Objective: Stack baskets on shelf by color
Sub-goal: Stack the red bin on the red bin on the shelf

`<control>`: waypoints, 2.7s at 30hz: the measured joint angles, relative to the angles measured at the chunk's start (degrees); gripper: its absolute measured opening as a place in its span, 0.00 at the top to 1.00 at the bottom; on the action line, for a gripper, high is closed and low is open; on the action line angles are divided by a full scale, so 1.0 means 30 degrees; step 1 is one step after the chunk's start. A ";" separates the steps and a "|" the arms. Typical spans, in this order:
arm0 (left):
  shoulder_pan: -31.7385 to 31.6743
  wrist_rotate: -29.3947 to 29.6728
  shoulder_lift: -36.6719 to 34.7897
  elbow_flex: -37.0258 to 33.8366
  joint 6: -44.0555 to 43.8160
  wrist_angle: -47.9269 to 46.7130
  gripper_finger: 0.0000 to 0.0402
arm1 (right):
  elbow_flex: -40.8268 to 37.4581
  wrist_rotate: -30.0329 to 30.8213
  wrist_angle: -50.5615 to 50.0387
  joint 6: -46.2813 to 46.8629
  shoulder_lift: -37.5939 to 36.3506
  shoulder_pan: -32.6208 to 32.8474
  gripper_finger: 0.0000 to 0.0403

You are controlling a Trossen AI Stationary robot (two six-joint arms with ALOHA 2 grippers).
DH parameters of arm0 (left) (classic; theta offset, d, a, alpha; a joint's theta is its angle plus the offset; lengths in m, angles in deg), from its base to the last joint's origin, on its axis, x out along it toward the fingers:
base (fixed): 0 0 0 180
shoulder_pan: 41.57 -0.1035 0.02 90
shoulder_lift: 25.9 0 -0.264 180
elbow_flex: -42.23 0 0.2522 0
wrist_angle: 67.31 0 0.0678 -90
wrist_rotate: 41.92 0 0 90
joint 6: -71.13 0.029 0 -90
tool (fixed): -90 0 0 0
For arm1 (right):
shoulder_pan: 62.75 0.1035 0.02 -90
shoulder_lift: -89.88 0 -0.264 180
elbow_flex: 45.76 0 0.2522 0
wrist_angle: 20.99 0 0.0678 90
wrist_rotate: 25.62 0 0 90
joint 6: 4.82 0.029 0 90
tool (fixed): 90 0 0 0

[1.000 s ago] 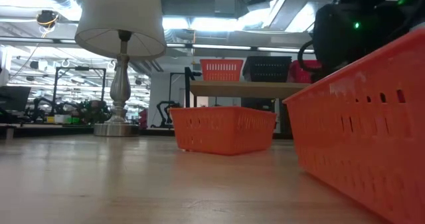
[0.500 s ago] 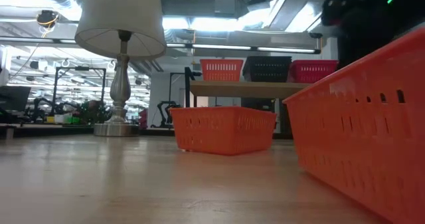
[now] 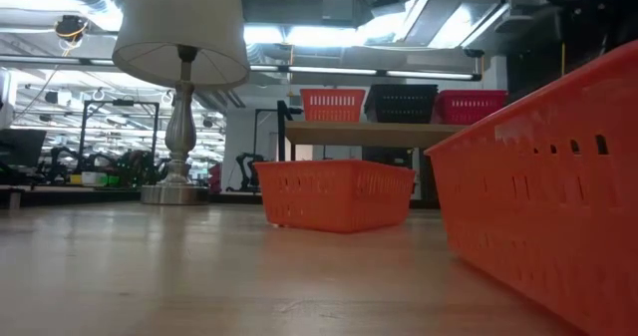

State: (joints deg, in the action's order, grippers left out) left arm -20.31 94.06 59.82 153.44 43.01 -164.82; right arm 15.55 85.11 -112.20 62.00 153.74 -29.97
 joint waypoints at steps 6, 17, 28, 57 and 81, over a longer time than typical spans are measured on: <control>0.0000 0.0000 0.0000 0.0000 0.0058 0.0007 0.83 | -0.0181 0.1574 -0.1275 0.1187 0.0000 0.0558 0.70; 0.0000 -0.0006 0.0000 0.0000 -0.0024 0.0199 0.83 | -0.1554 0.1897 -0.0467 0.4603 0.0219 0.0249 0.74; 0.0000 0.0000 0.0000 0.0000 -0.0058 0.0328 0.83 | -0.1603 -0.0467 0.0036 0.6670 0.1694 -0.2066 0.79; 0.0001 0.0000 0.0066 0.0000 -0.0066 0.0313 0.83 | 0.1073 -0.2791 0.6846 -0.4589 0.6411 -0.4701 0.79; 0.0000 0.0000 0.0066 0.0000 -0.0069 0.0313 0.83 | 0.1785 -0.5432 0.9129 -1.5038 0.6411 -0.0859 0.79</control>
State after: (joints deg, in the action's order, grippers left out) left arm -20.31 94.06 60.01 153.44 42.80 -163.88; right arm 20.90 68.81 -84.81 16.89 172.97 -32.55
